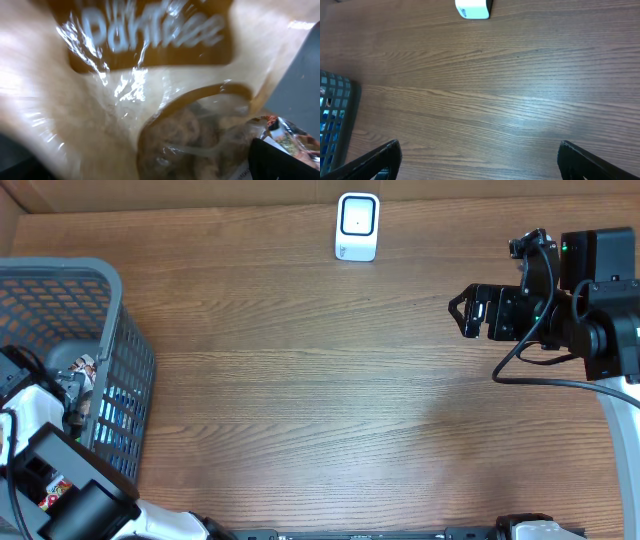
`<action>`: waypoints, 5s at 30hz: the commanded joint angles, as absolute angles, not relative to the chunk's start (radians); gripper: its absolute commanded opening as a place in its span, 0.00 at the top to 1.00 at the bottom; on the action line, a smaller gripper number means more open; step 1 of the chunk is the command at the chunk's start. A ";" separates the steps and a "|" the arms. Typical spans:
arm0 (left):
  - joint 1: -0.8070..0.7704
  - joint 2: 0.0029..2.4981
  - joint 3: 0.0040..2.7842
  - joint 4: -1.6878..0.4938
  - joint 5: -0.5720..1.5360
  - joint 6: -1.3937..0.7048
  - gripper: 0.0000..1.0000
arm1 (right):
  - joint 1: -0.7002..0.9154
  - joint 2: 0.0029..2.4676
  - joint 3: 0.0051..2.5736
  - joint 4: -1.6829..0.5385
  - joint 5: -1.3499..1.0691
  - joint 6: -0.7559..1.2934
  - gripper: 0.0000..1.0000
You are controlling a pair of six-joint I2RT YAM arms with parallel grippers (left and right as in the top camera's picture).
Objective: Scan the item barcode
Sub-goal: 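Reach the left gripper into the grey basket and grasp the Pantree bag, then lift the Pantree bag out and drop it on the table, then grasp the green tissue wipes pack in the basket and place it on table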
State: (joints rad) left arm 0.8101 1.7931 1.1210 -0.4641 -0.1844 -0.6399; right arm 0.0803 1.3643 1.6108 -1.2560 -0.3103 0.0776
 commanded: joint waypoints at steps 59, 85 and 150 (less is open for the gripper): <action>-0.080 1.755 1.588 -1.166 0.204 -0.136 0.50 | 0.083 1.358 1.638 -1.235 -0.316 0.074 0.00; 0.895 1.674 1.820 -1.395 0.009 -0.354 0.29 | 0.083 1.358 1.638 -1.206 -0.316 0.078 0.00; -0.450 1.845 1.528 -1.196 0.037 -0.575 0.96 | 0.083 1.412 1.637 -1.253 -0.316 0.078 0.00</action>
